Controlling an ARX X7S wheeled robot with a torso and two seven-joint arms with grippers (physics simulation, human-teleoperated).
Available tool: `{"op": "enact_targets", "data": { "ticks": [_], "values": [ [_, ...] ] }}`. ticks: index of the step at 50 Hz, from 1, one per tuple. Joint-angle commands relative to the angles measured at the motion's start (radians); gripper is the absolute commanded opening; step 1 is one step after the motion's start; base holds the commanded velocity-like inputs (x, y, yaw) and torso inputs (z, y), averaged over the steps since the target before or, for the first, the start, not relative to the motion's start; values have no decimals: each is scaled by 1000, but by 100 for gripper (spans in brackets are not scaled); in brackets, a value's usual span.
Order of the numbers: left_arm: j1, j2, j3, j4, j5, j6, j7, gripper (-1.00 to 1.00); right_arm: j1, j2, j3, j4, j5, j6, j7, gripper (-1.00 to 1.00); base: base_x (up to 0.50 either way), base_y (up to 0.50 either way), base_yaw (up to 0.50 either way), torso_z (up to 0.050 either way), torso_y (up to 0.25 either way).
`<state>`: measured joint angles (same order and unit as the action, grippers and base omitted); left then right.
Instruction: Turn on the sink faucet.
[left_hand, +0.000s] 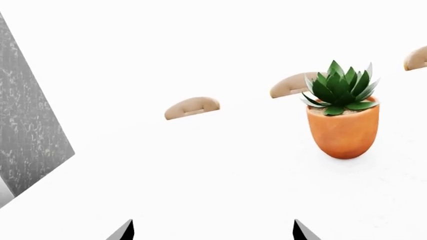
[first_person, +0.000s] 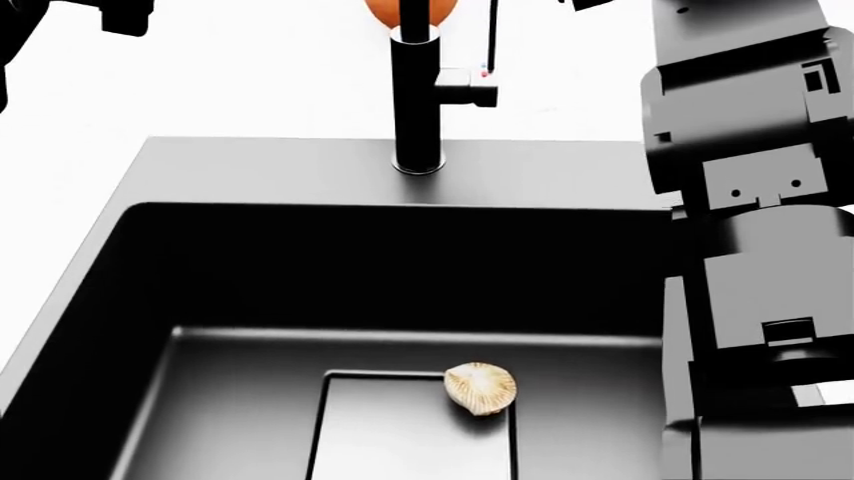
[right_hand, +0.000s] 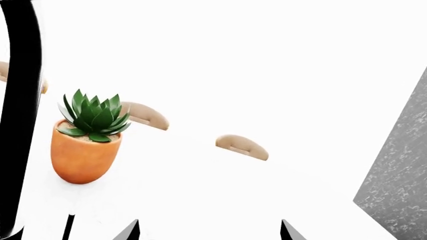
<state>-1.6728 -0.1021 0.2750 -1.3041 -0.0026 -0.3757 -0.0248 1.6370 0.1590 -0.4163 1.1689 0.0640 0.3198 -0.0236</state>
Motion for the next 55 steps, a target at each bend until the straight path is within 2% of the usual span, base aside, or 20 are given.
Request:
{"op": "enact_targets", "data": {
  "ticks": [1, 32, 38, 40, 54, 55],
  "values": [
    [-1, 10, -6, -4, 5, 11, 13, 100, -1, -11, 16, 0, 6, -6, -23, 100, 328, 35, 0, 0, 0],
    [19, 9, -23, -4, -5, 11, 7, 100, 6, -12, 24, 12, 29, 8, -33, 100, 481, 36, 0, 0, 0],
    [24, 10, -26, -4, -5, 11, 7, 100, 10, -13, 49, 21, 60, 14, -52, 100, 37, 6, 0, 0, 0],
    [24, 11, -27, -4, -5, 12, 7, 100, 6, -10, 3, 14, 26, -14, -99, 100, 0, 0, 0, 0, 0],
    [31, 3, -37, -4, -6, 14, 5, 100, 58, -26, 55, 109, 98, 63, -180, 100, 0, 0, 0, 0, 0],
    [32, 1, -37, -4, -6, 15, 9, 100, -52, -48, 62, 66, 99, 4, -127, 100, 0, 0, 0, 0, 0]
  ]
}}
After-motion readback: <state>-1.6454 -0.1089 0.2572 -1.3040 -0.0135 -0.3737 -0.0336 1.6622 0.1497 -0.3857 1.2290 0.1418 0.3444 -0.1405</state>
